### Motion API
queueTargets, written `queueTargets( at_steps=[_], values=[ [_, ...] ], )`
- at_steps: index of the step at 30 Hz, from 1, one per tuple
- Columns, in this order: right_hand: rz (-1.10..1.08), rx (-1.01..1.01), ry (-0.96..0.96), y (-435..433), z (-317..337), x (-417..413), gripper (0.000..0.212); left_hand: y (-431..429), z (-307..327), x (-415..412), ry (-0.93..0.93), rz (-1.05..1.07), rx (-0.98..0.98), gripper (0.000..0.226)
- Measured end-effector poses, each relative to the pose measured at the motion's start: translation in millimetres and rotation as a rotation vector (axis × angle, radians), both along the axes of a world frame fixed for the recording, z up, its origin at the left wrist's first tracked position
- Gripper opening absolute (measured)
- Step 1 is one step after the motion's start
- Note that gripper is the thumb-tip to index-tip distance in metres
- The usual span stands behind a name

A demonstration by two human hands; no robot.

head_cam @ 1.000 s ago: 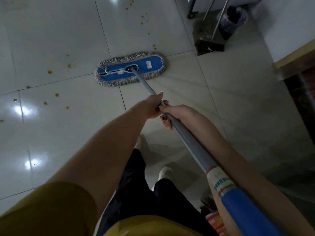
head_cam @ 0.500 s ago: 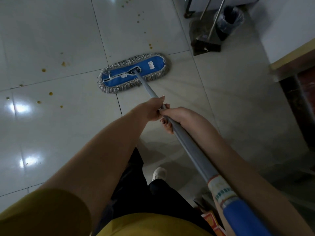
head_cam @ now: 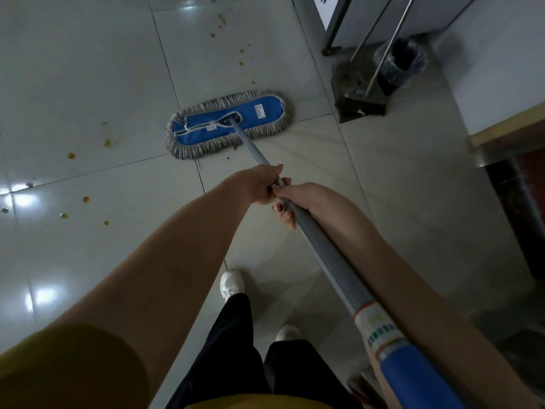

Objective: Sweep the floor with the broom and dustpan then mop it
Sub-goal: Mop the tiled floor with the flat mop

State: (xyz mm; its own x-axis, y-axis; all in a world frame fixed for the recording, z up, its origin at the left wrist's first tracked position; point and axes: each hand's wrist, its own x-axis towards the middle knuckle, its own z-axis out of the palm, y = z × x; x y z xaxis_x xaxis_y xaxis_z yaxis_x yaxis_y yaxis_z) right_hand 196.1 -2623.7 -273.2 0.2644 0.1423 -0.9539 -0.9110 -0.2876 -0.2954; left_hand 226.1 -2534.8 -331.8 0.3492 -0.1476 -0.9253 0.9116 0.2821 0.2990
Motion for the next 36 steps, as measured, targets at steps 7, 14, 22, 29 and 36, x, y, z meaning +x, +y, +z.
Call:
queueTargets(
  at_steps=[7,14,22,29,36],
  values=[
    [-0.093,0.01,0.007,40.8,-3.4,64.1,0.028,43.8,2.2,66.6,0.003,0.008,-0.071,0.025],
    [-0.092,-0.036,0.072,63.7,-4.9,154.4,0.037,66.3,-3.5,150.7,-0.01,0.046,-0.078,0.026],
    [0.023,-0.041,0.052,81.5,-11.7,285.8,0.034,84.9,-8.8,279.3,-0.001,0.054,-0.045,0.02],
    [0.084,-0.047,0.117,96.2,-5.5,380.9,0.037,99.4,-9.0,369.0,0.01,0.086,-0.046,0.029],
    [0.148,-0.038,0.063,125.8,-11.7,456.0,0.036,128.9,-7.4,440.2,-0.011,0.109,-0.05,0.021]
  ],
)
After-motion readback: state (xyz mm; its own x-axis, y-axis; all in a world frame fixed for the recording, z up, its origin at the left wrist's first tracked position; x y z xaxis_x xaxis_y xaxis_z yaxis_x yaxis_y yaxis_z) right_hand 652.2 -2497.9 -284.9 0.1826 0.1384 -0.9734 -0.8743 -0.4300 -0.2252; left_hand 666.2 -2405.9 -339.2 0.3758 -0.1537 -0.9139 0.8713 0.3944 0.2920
